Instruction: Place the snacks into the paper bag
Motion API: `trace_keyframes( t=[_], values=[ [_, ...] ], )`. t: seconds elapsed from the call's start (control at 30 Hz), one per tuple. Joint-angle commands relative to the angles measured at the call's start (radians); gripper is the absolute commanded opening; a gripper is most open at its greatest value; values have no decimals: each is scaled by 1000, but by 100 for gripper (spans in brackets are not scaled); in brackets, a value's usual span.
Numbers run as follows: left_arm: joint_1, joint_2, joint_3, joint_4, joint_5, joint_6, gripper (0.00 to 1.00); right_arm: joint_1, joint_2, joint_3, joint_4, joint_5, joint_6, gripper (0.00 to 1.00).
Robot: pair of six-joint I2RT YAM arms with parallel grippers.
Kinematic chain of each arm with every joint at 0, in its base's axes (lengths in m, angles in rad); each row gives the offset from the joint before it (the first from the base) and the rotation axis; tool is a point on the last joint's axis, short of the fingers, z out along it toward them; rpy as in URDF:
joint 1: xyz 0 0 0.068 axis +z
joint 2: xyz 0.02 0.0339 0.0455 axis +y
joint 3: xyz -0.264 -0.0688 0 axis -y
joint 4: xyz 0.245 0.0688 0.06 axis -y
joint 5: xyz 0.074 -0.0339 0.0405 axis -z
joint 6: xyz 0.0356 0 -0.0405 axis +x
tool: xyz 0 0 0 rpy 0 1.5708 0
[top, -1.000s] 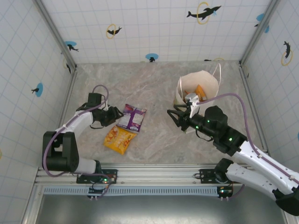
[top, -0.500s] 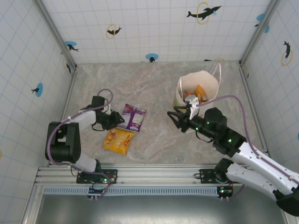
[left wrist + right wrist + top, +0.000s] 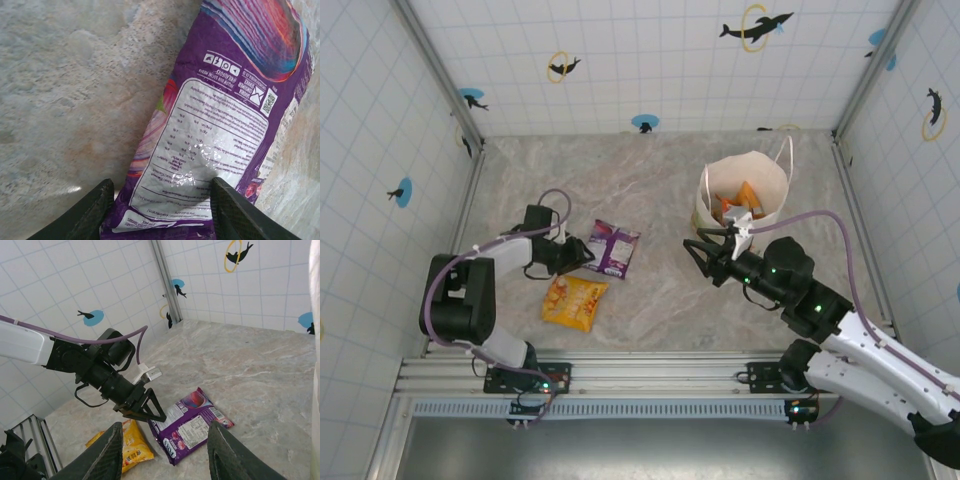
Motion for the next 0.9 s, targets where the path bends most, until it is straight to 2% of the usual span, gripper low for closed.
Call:
trace_keyframes(
  t=[0.0, 0.4, 0.87],
  values=[
    [-17, 50, -12, -17, -31, 4, 51, 8, -19, -17, 35, 20, -2, 47],
    [-36, 62, 27, -3, -20, -5, 39, 10, -15, -21, 43, 27, -3, 47],
    [-43, 6, 78, -37, -19, 5, 8, 11, -19, -17, 36, 40, -14, 47]
  ],
)
